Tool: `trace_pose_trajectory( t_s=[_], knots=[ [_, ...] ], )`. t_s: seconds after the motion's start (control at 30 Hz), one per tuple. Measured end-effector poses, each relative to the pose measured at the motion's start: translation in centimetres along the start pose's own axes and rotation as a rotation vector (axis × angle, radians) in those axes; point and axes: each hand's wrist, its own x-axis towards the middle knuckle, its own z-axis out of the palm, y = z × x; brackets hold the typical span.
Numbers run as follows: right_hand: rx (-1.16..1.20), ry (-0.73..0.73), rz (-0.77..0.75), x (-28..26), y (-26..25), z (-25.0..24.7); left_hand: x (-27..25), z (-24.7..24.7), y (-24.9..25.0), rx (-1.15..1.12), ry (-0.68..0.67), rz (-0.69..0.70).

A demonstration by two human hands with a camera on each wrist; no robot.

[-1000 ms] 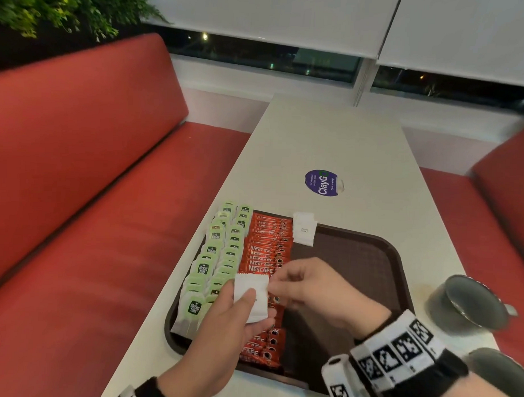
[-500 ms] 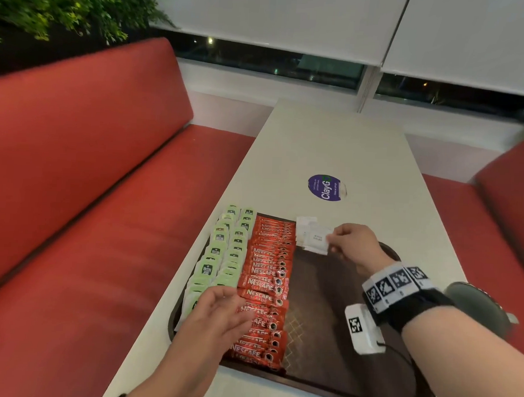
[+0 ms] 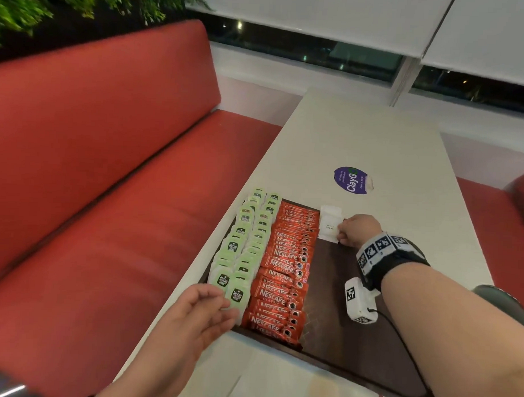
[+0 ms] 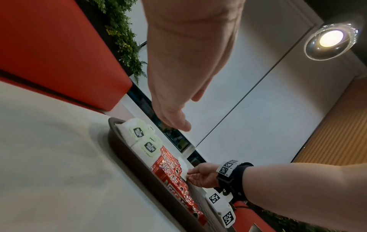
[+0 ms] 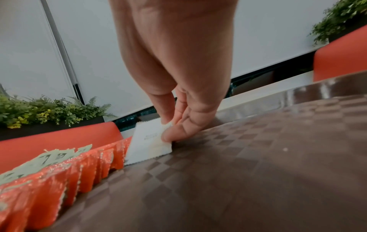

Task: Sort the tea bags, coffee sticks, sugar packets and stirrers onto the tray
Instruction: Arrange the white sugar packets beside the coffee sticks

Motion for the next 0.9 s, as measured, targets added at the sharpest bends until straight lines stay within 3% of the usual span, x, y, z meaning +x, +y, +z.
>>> trace_pose_trajectory(
  t_s=[0.1, 0.23, 0.37, 0.53, 0.67, 0.9],
  knots=[
    [-0.022, 0.025, -0.034, -1.7, -0.3, -0.4, -1.5, -0.5, 0.3, 0.093, -0.054, 0.027],
    [0.031, 0.096, -0.210, -7.5, -0.9, -0.8, -3.2, -2.6, 0.3, 0.361, -0.060, 0.081],
    [-0.077, -0.024, -0.420, -18.0, 0.3, -1.0, -4.8, -5.9, -0.3, 0.692, -0.036, 0.135],
    [-0.322, -0.303, -0.464, -28.7, 4.5, 1.5, -6.2, -8.8, -1.1, 1.071, -0.053, 0.202],
    [-0.535, -0.355, -0.459, -31.6, 6.2, 4.9, -6.4, -10.4, -1.0, 1.273, -0.032, 0.202],
    [-0.999, -0.330, -0.412, -31.2, 5.3, 9.5, -8.3, -7.6, -2.8, 1.424, -0.231, 0.197]
  ],
)
